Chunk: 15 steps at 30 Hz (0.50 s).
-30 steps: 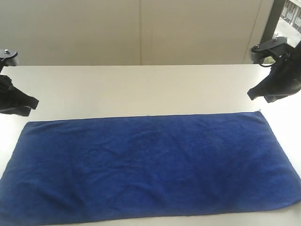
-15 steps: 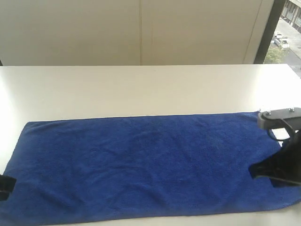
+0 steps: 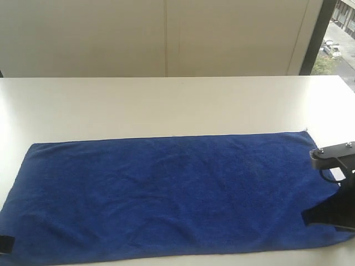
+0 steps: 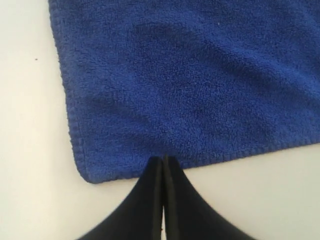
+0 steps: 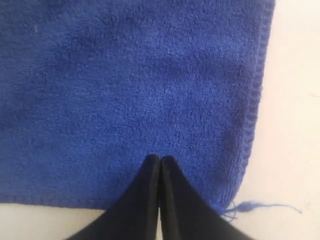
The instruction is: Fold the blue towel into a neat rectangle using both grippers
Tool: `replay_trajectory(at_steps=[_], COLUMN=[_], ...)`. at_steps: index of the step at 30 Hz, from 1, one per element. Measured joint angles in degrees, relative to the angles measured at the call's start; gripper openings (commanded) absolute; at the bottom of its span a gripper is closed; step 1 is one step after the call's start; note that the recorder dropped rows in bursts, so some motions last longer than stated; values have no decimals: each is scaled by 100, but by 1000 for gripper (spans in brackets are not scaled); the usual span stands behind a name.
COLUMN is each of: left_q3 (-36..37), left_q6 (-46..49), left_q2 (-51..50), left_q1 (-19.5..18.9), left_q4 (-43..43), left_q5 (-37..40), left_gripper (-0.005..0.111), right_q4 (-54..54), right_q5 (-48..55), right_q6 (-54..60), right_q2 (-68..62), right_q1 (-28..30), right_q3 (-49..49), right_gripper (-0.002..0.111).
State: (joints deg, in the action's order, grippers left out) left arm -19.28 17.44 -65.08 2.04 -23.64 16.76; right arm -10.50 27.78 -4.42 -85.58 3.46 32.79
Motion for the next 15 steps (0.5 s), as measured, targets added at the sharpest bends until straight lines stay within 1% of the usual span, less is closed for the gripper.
replay_trajectory(at_steps=[4, 8, 11, 15], left_q3=[0, 0, 0, 0], left_q6=[-12, -48, -48, -63], left_q2=[0, -16, -182, -487], left_q1=[0, 0, 0, 0], left_q4=[122, 563, 938, 1087], left_q5=[-73, -89, -99, -99], left_gripper=[0, 0, 0, 0], right_q4=[-89, -156, -266, -305], right_q5=[-107, -167, -192, -201], right_q6=[-42, -52, -52, -52], right_q2=[-215, -307, -354, -354], right_q1=[0, 0, 0, 0], right_q3=[0, 0, 0, 53], right_gripper=[0, 0, 0, 0])
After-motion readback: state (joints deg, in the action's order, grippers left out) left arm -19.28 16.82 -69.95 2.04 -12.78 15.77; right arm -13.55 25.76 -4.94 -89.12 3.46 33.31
